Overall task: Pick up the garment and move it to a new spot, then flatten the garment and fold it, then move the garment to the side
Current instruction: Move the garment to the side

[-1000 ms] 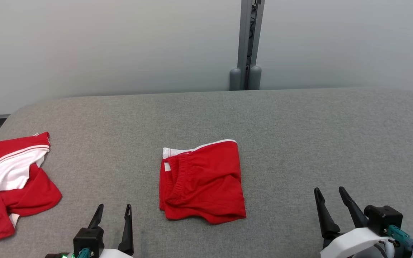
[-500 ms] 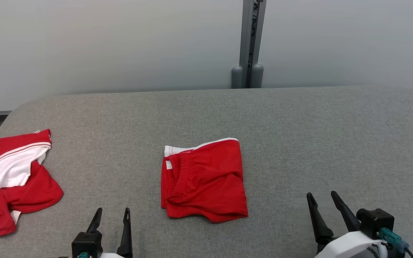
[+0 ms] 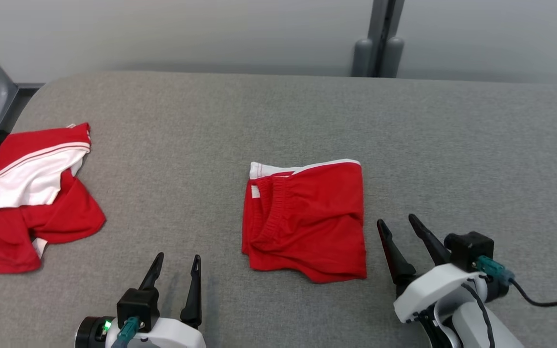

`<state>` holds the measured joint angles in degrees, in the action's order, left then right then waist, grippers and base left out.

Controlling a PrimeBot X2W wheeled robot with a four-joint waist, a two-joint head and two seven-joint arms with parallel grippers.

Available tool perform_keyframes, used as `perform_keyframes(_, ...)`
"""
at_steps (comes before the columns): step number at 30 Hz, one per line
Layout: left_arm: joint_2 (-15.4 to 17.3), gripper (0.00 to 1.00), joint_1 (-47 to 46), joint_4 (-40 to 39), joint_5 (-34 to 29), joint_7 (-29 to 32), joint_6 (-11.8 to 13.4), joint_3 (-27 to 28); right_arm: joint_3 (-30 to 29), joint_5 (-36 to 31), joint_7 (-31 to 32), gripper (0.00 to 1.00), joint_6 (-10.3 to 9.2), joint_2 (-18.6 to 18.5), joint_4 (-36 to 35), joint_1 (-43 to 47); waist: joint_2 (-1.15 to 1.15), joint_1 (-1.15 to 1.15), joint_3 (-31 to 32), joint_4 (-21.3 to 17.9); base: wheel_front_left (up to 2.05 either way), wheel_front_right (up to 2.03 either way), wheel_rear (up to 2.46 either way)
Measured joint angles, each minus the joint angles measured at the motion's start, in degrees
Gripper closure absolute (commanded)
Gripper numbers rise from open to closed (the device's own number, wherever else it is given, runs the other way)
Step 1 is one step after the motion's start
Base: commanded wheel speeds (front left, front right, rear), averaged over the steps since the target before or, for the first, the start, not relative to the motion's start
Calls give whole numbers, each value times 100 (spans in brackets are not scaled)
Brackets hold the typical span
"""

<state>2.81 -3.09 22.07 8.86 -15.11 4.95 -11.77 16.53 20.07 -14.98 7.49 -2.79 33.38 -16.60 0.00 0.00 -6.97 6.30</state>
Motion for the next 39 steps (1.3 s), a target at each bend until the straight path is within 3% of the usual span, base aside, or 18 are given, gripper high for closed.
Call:
perform_keyframes(12,0,0,-220,15,215,0,100,-254,620,534,-1,0,0,5,1156,-1003,0,0,-549,671,0,0,0)
perform_keyframes(13,-1,0,-224,15,221,0,111,-261,684,573,-1,5,0,7,1244,-1058,0,0,-573,700,0,0,0)
perform_keyframes(15,-1,0,-235,11,227,0,119,-261,786,665,-1,100,0,5,1334,-1161,0,0,-610,725,0,0,0)
perform_keyframes(20,0,0,-246,13,179,0,113,-236,715,713,-1,100,0,18,1258,-1208,0,0,-588,580,0,0,0)
perform_keyframes(26,0,0,-268,23,45,0,5,-221,572,704,-1,100,1,11,1103,-975,0,0,-464,110,0,0,0)
perform_keyframes(34,-1,0,-422,27,-90,0,-145,-393,586,751,-1,100,1,8,1009,-763,0,0,-300,-950,0,0,0)
perform_keyframes(35,-2,0,-505,18,-126,-2,-186,-456,571,759,-1,100,1,9,993,-738,0,0,-276,-1257,0,0,0)
perform_keyframes(39,-4,0,-572,22,-181,-2,-240,-543,593,792,-1,100,0,-2,936,-703,0,0,-255,-1863,0,0,0)
